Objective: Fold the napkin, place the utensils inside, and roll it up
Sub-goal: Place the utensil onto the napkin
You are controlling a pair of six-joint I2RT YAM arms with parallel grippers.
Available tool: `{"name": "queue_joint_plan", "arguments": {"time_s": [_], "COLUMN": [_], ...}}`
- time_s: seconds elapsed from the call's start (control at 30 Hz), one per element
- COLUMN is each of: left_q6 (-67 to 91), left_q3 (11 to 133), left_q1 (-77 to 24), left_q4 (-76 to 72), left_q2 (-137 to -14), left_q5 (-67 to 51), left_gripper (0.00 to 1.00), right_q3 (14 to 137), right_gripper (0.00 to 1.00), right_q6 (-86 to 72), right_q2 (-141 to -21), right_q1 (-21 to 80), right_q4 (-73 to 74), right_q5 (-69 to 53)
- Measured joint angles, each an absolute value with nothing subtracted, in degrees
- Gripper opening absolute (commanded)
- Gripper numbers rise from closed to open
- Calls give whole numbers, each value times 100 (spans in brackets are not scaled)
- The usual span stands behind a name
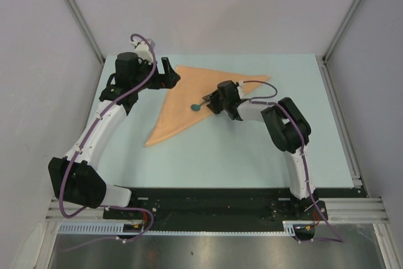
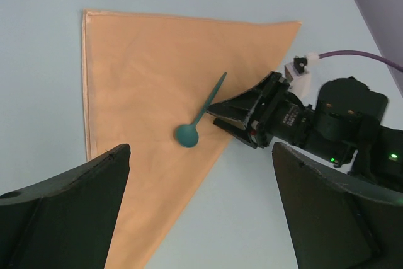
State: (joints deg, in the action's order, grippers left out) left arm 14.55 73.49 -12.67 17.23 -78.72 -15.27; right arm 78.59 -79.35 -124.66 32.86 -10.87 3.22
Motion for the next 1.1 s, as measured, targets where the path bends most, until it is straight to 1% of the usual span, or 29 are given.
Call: {"name": "queue_joint_plan", "arguments": {"time_s": [0.13,0.27,0.37,0.43,0.57,0.67,0.8,0.97,1.1], "left_q6": [1452,1455,1457,1457,1457,1455,1450,1448,1446], "left_q3": [7349,7349,7349,7349,7349,7349,7349,7349,7349], "left_q1": [-1267,-1267,-1267,-1267,-1267,-1267,-1267,-1267,-1267], "left_q4": [1723,1723,1723,1723,1710,1699,1693,1688,1693], "left_q2": [-7872,-7872,-7872,-7872,-7872,-7872,-7872,-7933,-8101], "left_q5": [-1525,-1533,-1579,-1601,-1660,-1673,-1664,-1638,-1625], "left_gripper": [99,99,99,99,99,99,99,99,99], "right_q3": [7352,7284,7286,7286,7277,7284,7439,7946,8344], "right_gripper": [52,52,51,50,48,46,44,43,43], "right_q6": [-7144,-6095,-5389,-5004,-4364,-4025,-3758,-3590,-3594], "right_q2": [-11677,-10779,-10283,-10180,-10385,-10772,-11382,-12228,-12554], "right_q1": [3275,3085,2574,2056,1033,504,115,-211,-351], "right_q4": [-974,-854,-823,-777,-537,-384,-198,-108,-204], "right_q5": [589,626,370,108,-458,-904,-1385,-1879,-2082]}}
